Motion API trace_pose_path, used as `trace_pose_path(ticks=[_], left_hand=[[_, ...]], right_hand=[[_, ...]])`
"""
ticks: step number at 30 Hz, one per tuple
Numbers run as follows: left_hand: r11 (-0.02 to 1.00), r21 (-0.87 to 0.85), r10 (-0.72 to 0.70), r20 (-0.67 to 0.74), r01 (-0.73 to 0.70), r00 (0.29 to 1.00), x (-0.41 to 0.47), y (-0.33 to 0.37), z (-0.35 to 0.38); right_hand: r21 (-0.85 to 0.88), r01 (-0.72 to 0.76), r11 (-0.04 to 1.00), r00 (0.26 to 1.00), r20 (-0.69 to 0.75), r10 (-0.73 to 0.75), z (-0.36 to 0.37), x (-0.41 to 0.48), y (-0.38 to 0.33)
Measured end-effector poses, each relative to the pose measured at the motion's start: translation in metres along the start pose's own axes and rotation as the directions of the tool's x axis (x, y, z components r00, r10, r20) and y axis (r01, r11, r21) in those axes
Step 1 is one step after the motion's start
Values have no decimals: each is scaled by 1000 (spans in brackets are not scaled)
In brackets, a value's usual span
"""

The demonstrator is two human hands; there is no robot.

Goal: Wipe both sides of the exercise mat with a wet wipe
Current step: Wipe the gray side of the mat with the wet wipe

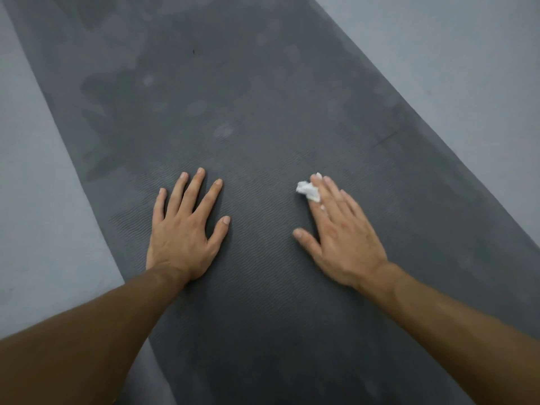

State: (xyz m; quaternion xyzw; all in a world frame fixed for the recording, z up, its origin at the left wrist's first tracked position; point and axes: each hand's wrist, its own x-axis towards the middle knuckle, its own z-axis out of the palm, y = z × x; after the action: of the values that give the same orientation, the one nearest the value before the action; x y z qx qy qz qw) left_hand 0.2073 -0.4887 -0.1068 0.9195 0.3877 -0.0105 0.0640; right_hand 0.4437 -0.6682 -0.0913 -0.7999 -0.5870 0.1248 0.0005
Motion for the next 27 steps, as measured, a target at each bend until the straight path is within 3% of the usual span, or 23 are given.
trace_pose_path(ticks=[3,6,9,13,17,22,27], left_hand=[[1000,-8,-1,-14,1,1000,0,0,1],[1000,-9,-9,-13,8,1000,0,0,1],[1000,-4,-5,-10,5,1000,0,0,1],[1000,-8,-9,-14,9,1000,0,1,0],[1000,-18,-3,-2,3,1000,0,0,0],[1000,-13,-2,8,2,1000,1,0,1],[1000,-2,6,19,-6,1000,1,-1,1]], right_hand=[[69,217,974,976,7,-218,12,-30,-41],[58,447,893,892,46,-449,27,-68,-79],[-3,526,851,850,45,-525,36,-84,-90],[17,421,907,907,11,-422,33,-63,-72],[34,137,990,991,-11,-137,16,-21,-38],[19,-159,987,987,-29,160,-5,31,1],[82,-149,985,989,-4,150,-1,31,-21]])
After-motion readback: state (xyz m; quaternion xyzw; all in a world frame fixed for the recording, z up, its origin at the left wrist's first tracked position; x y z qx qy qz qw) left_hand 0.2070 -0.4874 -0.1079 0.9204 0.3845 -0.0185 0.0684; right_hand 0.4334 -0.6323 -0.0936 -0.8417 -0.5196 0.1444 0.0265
